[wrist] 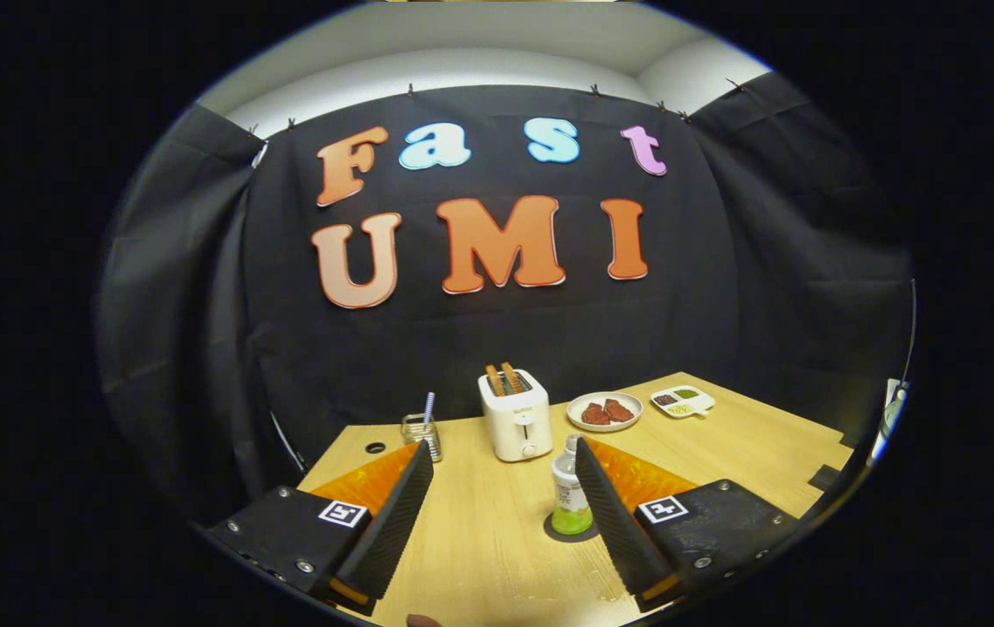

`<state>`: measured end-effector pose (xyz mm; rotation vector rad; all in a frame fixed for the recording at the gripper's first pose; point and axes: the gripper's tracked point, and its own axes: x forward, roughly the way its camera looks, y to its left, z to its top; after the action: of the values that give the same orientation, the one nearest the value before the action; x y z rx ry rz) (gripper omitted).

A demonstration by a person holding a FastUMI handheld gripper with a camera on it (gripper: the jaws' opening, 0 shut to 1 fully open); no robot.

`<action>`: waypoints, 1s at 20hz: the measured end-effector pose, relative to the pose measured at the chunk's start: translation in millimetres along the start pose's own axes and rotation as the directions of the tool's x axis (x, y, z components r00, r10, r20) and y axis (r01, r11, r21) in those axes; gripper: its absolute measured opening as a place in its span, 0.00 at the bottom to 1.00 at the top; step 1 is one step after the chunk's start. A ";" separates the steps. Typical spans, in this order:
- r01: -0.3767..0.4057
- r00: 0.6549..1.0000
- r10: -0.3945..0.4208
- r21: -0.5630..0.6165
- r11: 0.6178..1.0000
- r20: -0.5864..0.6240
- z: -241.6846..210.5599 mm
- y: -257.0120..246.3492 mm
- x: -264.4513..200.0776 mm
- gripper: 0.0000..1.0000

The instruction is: Take the bottle from table, then pour the juice into the cup, finally place the bottle on the coaster

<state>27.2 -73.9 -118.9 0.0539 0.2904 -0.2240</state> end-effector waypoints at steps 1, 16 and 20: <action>-0.031 0.999 0.031 0.003 1.000 0.020 8.9 14.5 -18.1 0.97; -0.209 0.971 0.214 -0.053 0.976 0.106 41.0 94.9 -108.1 0.97; -0.176 0.979 0.182 -0.070 0.982 0.087 36.9 84.9 -100.5 0.97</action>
<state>-37.1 26.8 -52.7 0.0078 0.1979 -0.0382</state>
